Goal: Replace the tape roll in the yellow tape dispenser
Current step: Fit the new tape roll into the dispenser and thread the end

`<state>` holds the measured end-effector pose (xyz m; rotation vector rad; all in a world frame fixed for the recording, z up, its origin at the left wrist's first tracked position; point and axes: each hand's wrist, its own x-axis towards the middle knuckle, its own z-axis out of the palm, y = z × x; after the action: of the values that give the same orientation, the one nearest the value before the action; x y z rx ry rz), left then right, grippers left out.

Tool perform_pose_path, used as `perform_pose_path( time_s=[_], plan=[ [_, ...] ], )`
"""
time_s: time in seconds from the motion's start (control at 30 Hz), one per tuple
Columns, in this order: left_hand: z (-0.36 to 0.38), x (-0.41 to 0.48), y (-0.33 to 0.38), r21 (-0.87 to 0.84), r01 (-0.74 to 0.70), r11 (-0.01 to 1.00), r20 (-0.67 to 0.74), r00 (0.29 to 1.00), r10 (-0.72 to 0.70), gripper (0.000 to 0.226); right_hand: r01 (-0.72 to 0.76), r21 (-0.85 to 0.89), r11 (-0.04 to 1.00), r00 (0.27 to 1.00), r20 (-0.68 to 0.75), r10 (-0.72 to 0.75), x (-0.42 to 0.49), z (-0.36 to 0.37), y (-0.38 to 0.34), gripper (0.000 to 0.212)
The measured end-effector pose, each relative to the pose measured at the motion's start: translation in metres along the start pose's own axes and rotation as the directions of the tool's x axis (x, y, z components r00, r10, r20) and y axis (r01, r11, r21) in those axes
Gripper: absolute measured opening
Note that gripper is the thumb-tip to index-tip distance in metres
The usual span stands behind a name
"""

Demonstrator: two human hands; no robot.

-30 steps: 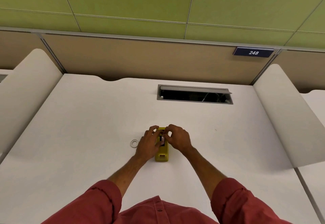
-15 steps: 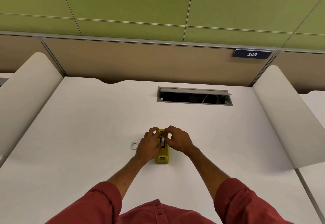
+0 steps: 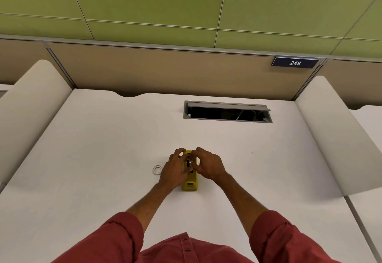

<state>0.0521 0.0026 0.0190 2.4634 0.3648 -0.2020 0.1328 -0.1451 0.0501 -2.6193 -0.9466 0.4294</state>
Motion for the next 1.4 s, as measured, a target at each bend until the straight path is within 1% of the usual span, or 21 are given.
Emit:
perform_pose_path(
  time_s=[0.33,0.47,0.63,0.9,1.3,1.4],
  plan=[
    [-0.0044,0.0022,0.0009,0.035,-0.011,0.999,0.015,1.0,0.01,0.052,-0.008,0.028,1.0,1.0,-0.013,0.009,-0.0038,0.0032,0.0011,0.024],
    [-0.0029,0.0002,0.0003,0.033,-0.011,0.999,0.011,1.0,0.01,0.053,-0.022,0.056,0.998,1.0,-0.007,0.023,-0.0044,0.0033,0.0019,0.027],
    [-0.0024,-0.0007,0.0018,0.041,-0.014,0.999,0.007,1.0,0.013,0.052,-0.01,0.057,0.998,1.0,0.009,0.009,-0.0044,0.0024,0.0027,0.029],
    [-0.0071,0.0025,0.0034,0.1,-0.027,0.995,0.021,0.999,0.025,0.05,0.002,0.043,0.999,1.0,0.021,-0.002,-0.0042,0.0021,0.003,0.025],
    [-0.0084,0.0031,0.0041,0.103,-0.026,0.994,0.028,0.999,0.023,0.054,0.031,-0.001,1.0,0.999,0.045,-0.031,-0.0037,0.0033,0.0062,0.033],
    [-0.0087,0.0024,0.0035,0.084,-0.03,0.996,0.029,0.999,0.027,0.057,0.019,0.035,0.999,1.0,0.023,-0.02,-0.0057,0.0048,0.0065,0.034]
  ],
)
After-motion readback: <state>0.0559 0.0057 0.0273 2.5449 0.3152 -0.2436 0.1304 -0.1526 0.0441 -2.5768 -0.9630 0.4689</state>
